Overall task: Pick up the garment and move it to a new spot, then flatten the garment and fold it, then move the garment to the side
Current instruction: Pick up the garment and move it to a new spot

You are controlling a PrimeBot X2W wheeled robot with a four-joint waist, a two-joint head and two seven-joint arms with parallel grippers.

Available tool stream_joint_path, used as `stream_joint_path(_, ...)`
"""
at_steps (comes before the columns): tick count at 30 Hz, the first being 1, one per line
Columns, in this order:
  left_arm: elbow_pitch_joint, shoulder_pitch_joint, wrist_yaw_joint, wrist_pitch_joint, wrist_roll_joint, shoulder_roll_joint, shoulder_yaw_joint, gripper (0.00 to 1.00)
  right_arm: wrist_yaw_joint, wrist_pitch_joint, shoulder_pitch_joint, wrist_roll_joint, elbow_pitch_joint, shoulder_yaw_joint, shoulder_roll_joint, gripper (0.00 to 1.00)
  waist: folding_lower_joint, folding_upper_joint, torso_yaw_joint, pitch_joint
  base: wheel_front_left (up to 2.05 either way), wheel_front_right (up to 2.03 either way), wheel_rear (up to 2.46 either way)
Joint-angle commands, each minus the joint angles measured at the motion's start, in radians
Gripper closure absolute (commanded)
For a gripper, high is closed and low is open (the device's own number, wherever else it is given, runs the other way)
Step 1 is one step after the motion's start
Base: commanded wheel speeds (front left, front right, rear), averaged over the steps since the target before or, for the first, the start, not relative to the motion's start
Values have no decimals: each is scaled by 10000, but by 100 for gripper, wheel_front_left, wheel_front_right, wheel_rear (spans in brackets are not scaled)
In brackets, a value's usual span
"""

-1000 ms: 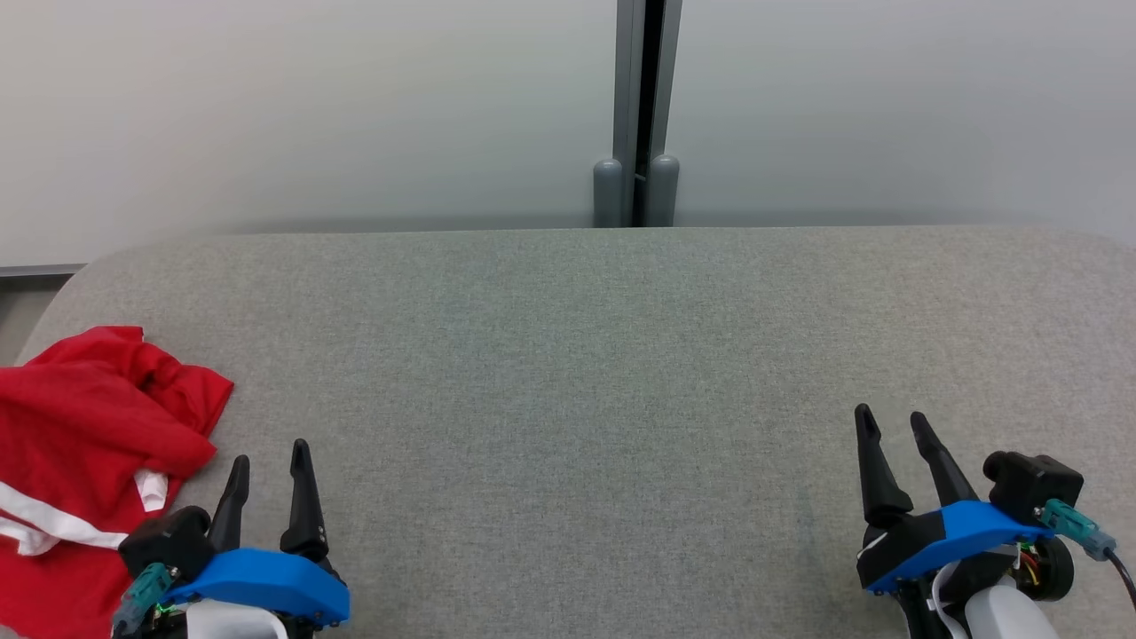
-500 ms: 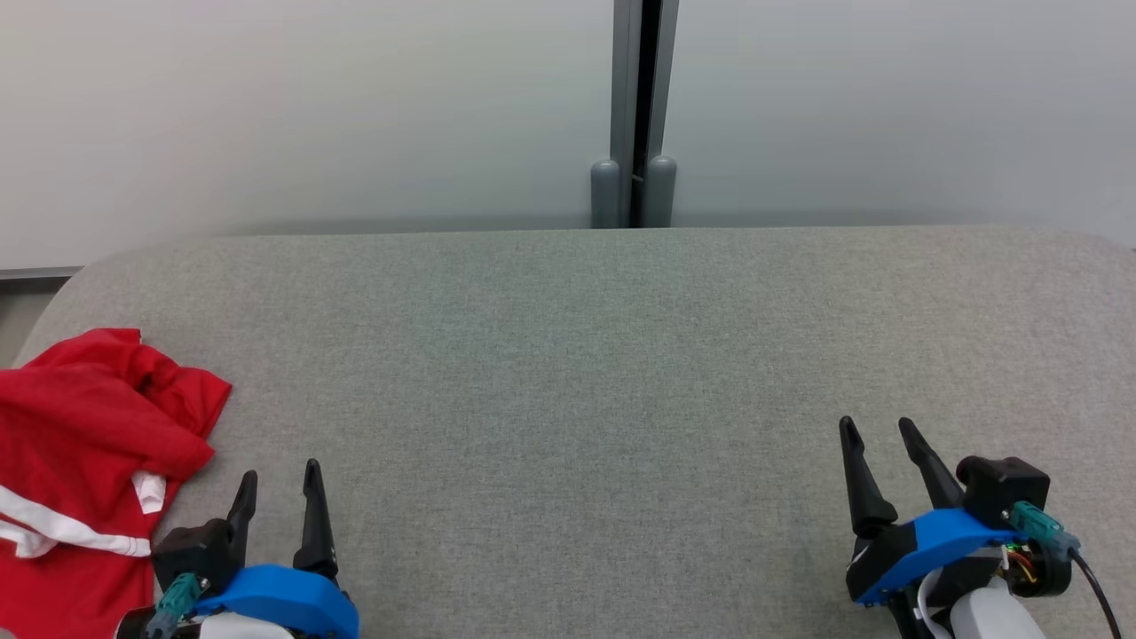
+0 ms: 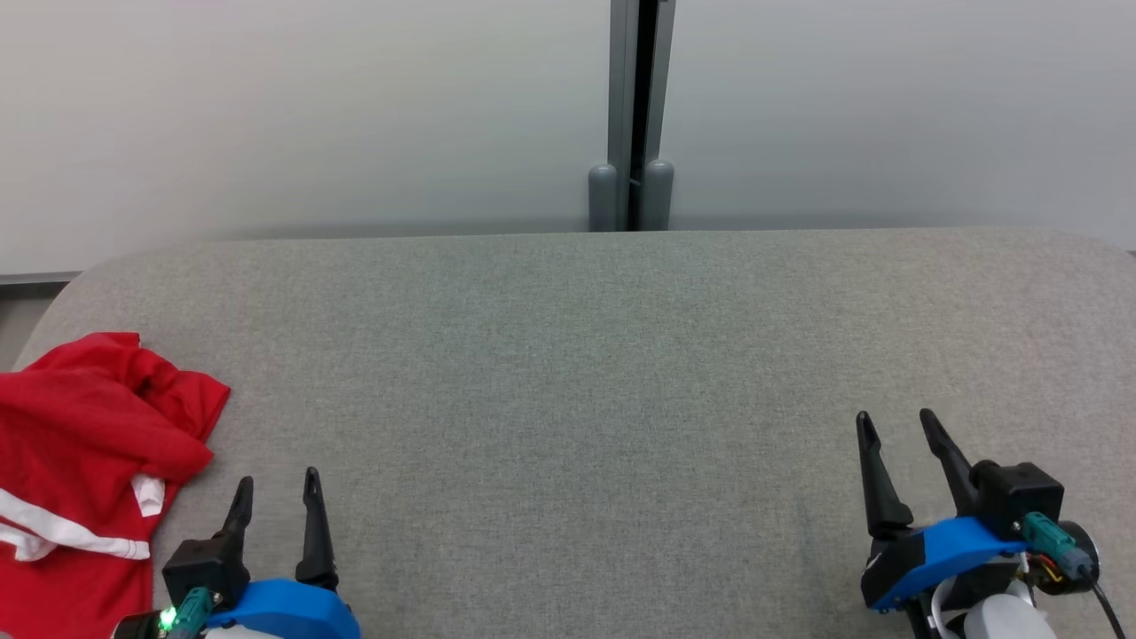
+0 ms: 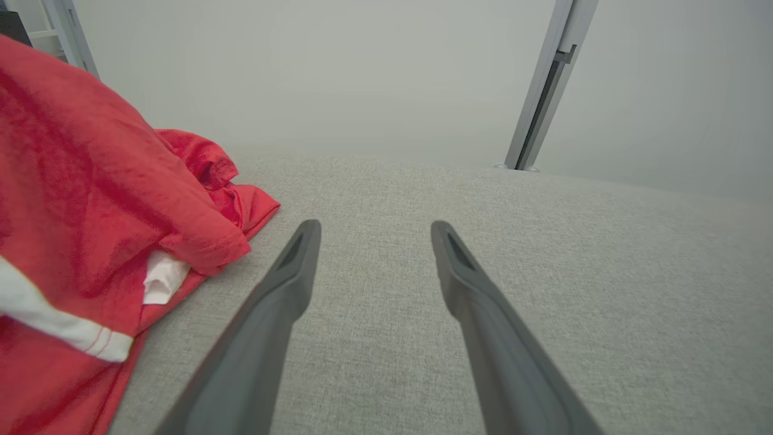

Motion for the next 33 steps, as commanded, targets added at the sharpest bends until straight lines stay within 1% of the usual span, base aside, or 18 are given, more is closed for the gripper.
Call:
stream_joint_path(1,19,11,-26,-62,194,-13,-60,0,3,-80,175,-149,-6,17,-33,0,0,0,3,-1,0,0,0)
stream_joint_path(10,150,-181,-109,-228,843,-26,-23,0,4,-234,71,-831,67,28,-40,0,0,0,49,21,0,0,0)
stream_joint_path(14,174,-165,-121,-222,829,-36,8,0,4,-235,45,-852,85,66,-39,0,0,0,149,55,0,0,0)
stream_joint_path(17,243,-258,-117,-221,712,-39,27,0,4,-232,38,-835,70,129,-39,0,0,0,410,184,0,0,0)
stream_joint_path(19,267,-363,-111,-222,668,-42,-11,0,4,-227,21,-863,36,148,-38,0,0,0,764,328,0,0,0)
stream_joint_path(25,387,-659,-30,-214,429,-53,86,0,4,-227,-217,-813,183,509,-31,0,0,0,2187,815,0,0,0)
stream_joint_path(29,462,-604,60,-214,316,-57,369,0,3,-225,-339,-866,345,965,-33,0,0,0,3298,1006,0,0,0)
stream_joint_path(33,432,-362,223,-213,159,-61,860,0,3,-225,-482,-728,522,1576,-36,0,0,0,4262,1075,0,0,0)
